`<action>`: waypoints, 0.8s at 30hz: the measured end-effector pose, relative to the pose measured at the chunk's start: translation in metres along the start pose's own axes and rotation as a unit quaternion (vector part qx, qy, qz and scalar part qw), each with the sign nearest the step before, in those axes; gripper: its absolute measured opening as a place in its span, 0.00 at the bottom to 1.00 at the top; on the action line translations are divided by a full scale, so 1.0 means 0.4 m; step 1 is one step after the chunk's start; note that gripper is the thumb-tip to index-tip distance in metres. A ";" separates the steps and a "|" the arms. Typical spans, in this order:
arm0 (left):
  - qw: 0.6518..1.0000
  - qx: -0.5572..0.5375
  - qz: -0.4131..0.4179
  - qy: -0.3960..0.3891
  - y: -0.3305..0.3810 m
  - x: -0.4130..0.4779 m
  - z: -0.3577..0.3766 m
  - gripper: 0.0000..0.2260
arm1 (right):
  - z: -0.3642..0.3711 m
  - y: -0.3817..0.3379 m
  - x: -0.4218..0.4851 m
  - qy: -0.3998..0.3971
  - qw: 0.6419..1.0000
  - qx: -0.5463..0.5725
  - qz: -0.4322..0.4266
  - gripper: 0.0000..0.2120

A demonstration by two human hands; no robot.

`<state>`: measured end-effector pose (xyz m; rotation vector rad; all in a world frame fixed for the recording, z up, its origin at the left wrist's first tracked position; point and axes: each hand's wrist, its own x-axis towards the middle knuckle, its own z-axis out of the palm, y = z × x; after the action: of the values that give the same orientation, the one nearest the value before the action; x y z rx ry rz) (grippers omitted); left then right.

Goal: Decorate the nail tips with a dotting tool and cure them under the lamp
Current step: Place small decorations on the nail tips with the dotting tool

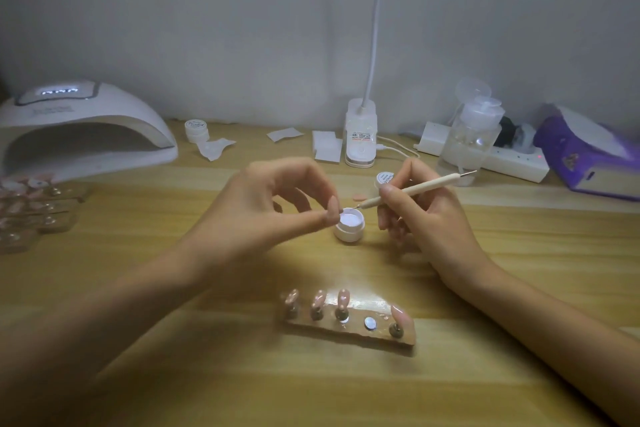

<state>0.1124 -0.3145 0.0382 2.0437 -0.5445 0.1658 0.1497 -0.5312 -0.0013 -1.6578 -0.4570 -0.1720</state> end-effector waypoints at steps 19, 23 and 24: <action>0.999 -0.045 -0.009 -0.009 -0.119 0.001 0.060 0.10 | 0.010 0.013 0.007 -0.042 0.998 -0.042 0.021 0.11; 1.000 -0.024 -0.003 -0.016 -0.121 0.004 0.059 0.07 | 0.004 0.013 0.007 -0.016 1.000 -0.009 0.013 0.10; 1.000 -0.020 -0.002 -0.019 -0.122 0.005 0.059 0.07 | 0.002 0.012 0.005 -0.009 1.000 -0.004 0.007 0.10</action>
<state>0.1331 -0.3146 -0.0118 2.0117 -0.5639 0.1123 0.1535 -0.5303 -0.0052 -1.6704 -0.4594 -0.1477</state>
